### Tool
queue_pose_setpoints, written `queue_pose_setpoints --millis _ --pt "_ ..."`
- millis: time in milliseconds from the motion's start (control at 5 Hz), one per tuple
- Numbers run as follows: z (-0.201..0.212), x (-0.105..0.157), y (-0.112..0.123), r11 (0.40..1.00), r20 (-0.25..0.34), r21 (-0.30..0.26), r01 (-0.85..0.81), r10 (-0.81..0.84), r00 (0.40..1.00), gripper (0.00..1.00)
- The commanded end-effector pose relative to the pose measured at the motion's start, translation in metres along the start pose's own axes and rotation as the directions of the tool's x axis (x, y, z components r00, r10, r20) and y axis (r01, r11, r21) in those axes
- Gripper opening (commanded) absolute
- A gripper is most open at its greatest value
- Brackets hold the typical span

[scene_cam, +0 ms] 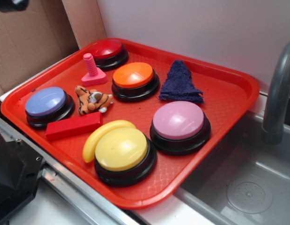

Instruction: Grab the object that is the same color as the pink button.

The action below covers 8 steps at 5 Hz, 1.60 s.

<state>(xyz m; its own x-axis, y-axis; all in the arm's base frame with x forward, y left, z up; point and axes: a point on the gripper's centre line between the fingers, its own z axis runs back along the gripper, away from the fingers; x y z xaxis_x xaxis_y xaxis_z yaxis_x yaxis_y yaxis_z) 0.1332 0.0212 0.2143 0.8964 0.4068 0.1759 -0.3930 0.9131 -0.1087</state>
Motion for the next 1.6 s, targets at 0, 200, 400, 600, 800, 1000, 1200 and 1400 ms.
queue_pose_setpoints --millis 0,200,400,600,800,1000,1200,1400 --pt "-0.035 0.046 0.029 0.933 0.140 0.040 -0.359 0.350 0.926 1.00" --pt "-0.055 0.063 0.037 0.882 0.182 0.038 -0.470 0.456 0.871 1.00" --pt "-0.075 0.079 0.042 0.852 0.202 0.022 -0.524 0.509 0.837 1.00" --pt "-0.093 0.090 0.047 0.832 0.198 0.043 -0.553 0.536 0.821 1.00" --pt "-0.112 0.105 0.055 0.801 0.197 0.070 -0.594 0.573 0.796 1.00" --pt "-0.124 0.112 0.059 0.786 0.194 0.067 -0.615 0.594 0.781 1.00" --pt "-0.141 0.123 0.062 0.771 0.186 0.081 -0.632 0.611 0.769 1.00" --pt "-0.156 0.133 0.061 0.775 0.161 0.082 -0.627 0.611 0.775 1.00"
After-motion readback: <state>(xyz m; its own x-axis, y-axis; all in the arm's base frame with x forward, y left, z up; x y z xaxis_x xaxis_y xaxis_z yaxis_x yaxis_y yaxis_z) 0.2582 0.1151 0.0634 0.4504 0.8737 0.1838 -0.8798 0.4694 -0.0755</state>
